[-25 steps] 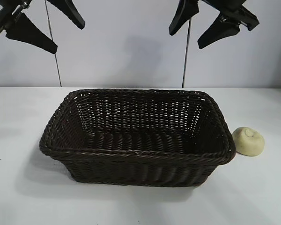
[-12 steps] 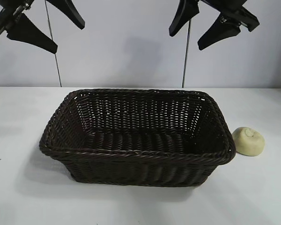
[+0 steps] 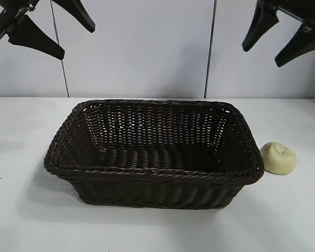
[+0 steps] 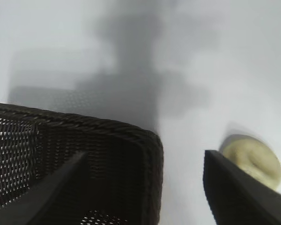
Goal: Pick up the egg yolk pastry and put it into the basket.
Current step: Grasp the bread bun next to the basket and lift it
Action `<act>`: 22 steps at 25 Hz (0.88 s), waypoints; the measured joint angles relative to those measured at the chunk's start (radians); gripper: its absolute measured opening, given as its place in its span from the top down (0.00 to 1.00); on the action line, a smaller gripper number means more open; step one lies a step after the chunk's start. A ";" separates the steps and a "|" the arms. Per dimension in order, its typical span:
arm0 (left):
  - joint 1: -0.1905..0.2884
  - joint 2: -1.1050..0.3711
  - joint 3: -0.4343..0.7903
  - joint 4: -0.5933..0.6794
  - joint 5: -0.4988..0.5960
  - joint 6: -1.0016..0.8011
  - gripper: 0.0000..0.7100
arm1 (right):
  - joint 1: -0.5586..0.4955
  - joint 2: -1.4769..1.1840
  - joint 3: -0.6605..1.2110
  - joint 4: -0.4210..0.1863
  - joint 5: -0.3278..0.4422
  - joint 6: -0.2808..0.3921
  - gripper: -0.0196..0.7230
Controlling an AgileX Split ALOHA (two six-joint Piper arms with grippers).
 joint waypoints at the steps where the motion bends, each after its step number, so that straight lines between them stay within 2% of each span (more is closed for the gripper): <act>1: 0.000 0.000 0.000 0.000 0.000 0.000 0.32 | -0.008 0.000 0.000 -0.004 0.007 -0.002 0.31; 9: 0.000 0.001 0.000 0.000 0.000 0.000 0.32 | -0.016 0.000 0.000 -0.066 0.062 -0.005 0.31; 14: 0.000 0.001 0.000 0.000 0.000 0.000 0.32 | -0.016 0.000 0.012 -0.134 0.117 -0.006 0.31; 18: 0.000 0.001 0.000 0.000 0.000 0.000 0.32 | -0.016 0.000 0.078 -0.171 0.119 -0.006 0.31; 22: 0.000 0.001 0.000 0.000 0.000 0.000 0.32 | -0.016 0.000 0.153 -0.191 0.073 -0.006 0.31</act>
